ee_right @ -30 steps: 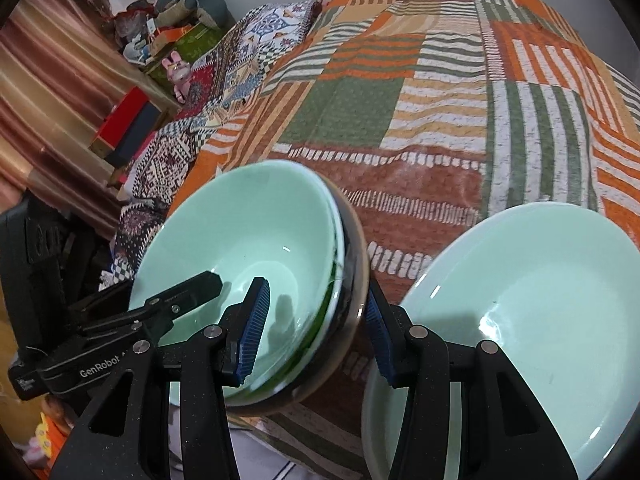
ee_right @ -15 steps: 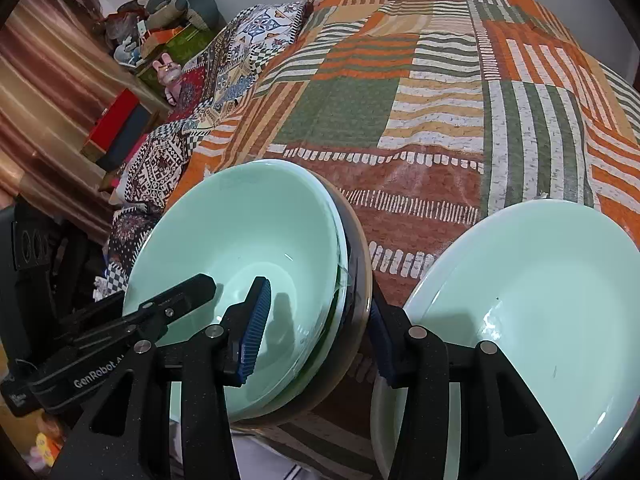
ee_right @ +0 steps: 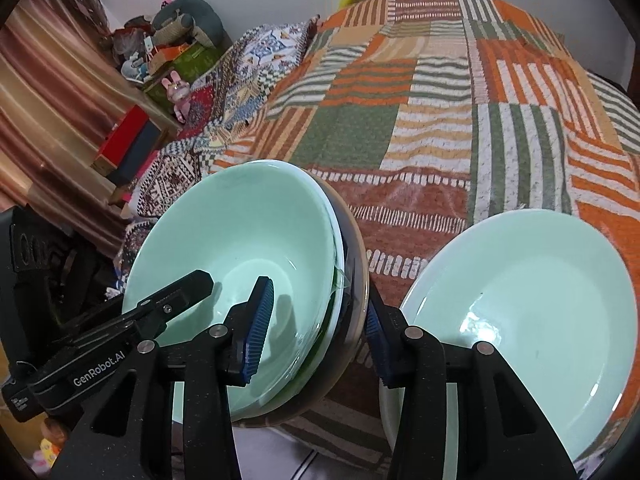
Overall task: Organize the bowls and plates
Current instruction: 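Lift the nested bowls with both grippers and carry them over the stacked plates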
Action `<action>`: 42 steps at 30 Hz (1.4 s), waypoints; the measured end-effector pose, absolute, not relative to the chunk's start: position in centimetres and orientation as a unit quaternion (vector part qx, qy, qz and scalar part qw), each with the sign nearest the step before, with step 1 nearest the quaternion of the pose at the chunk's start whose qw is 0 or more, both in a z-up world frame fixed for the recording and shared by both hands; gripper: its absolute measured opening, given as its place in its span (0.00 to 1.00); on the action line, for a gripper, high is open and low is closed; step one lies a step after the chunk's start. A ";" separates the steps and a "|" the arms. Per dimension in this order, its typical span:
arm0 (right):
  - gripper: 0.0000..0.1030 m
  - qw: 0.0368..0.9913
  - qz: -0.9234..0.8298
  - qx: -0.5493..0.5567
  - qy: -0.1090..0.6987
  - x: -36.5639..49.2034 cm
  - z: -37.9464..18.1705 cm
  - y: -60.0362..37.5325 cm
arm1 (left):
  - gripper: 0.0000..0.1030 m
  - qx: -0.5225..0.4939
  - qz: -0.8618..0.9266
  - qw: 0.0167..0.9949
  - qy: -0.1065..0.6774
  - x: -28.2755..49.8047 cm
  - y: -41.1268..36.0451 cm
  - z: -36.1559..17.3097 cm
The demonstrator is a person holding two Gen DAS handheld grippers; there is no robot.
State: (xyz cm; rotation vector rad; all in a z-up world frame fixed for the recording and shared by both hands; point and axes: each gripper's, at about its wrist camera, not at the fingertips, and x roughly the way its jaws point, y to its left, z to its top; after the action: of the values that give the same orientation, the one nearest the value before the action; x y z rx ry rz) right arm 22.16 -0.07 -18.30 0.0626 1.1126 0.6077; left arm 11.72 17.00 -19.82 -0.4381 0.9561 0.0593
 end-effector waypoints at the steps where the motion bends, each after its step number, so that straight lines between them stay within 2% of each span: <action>1: 0.39 0.807 0.284 0.030 0.517 22.1 -18.0 -0.1 | 0.41 -0.207 0.027 0.866 0.454 11.6 16.8 -19.5; 21: 0.39 0.847 0.254 0.072 0.461 20.4 -13.5 -6.5 | 0.41 -0.153 -0.024 0.889 0.430 11.6 10.0 -14.4; 42: 0.39 0.862 0.199 0.119 0.451 20.0 -13.1 -14.2 | 0.41 -0.103 -0.083 0.881 0.455 14.2 2.3 -14.3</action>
State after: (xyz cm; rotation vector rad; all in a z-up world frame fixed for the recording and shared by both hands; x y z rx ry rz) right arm 20.02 -14.19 -13.10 0.2489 0.9460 0.4181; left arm 14.24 2.33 -14.35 -0.2147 0.9473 -0.1721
